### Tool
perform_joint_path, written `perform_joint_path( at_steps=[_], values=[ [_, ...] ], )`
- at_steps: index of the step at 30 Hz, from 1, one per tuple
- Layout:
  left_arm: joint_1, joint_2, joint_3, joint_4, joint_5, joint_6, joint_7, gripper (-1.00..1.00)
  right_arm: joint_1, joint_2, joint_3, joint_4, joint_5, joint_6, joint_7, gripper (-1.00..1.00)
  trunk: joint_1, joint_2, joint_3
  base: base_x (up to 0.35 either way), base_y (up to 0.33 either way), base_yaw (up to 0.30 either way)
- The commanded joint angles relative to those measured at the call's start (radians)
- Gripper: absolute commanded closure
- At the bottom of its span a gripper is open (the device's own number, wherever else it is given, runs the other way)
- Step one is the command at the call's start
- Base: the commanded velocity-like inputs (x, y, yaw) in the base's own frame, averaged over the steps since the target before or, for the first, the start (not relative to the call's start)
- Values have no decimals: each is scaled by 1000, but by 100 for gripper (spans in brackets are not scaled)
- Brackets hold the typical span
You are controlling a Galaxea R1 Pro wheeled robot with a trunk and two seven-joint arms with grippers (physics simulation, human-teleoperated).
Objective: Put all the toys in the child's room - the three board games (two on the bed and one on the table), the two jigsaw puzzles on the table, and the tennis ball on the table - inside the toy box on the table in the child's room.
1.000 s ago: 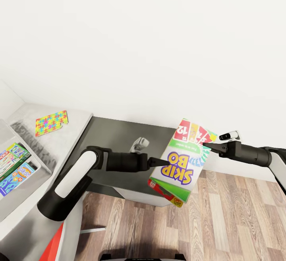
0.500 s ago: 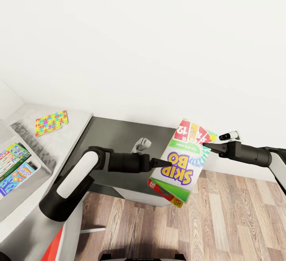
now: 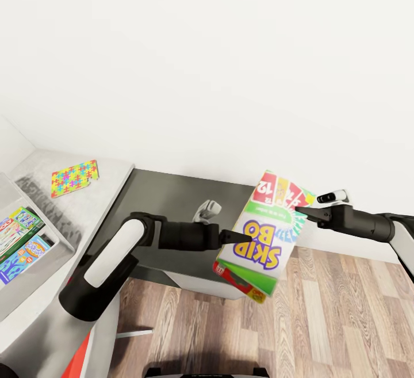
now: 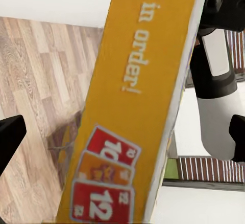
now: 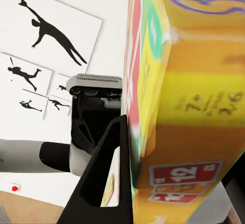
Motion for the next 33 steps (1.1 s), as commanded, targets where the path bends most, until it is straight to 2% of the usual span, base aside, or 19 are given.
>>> perform_joint_path(
  at_steps=[1, 7, 8, 13, 23, 33],
  values=[
    [-1, 0, -1, -1, 11, 0, 10, -100, -1, -1, 2, 1, -1, 3, 17, 100, 1, -2, -1, 0, 0, 0],
    [-1, -2, -2, -1, 11, 0, 10, -100, -1, -1, 2, 2, 0, 3, 51, 100, 1, -2, -1, 0, 0, 0],
    [-1, -2, -2, -1, 11, 0, 10, 100, -2, -1, 2, 2, 0, 3, 56, 100, 1, -2, -1, 0, 0, 0],
    [-1, -4, -6, -1, 8, -1, 10, 100, -1, -1, 2, 3, 1, 3, 69, 100, 1, -2, -1, 0, 0, 0],
    [-1, -5, -12, -1, -21, 0, 6, 100, -2, -1, 2, 3, 2, 3, 75, 100, 1, -2, -1, 0, 0, 0],
    [-1, -6, -12, -1, -27, 0, 0, 100, -2, -1, 2, 3, 3, 3, 75, 100, 1, -2, -1, 0, 0, 0]
  ],
)
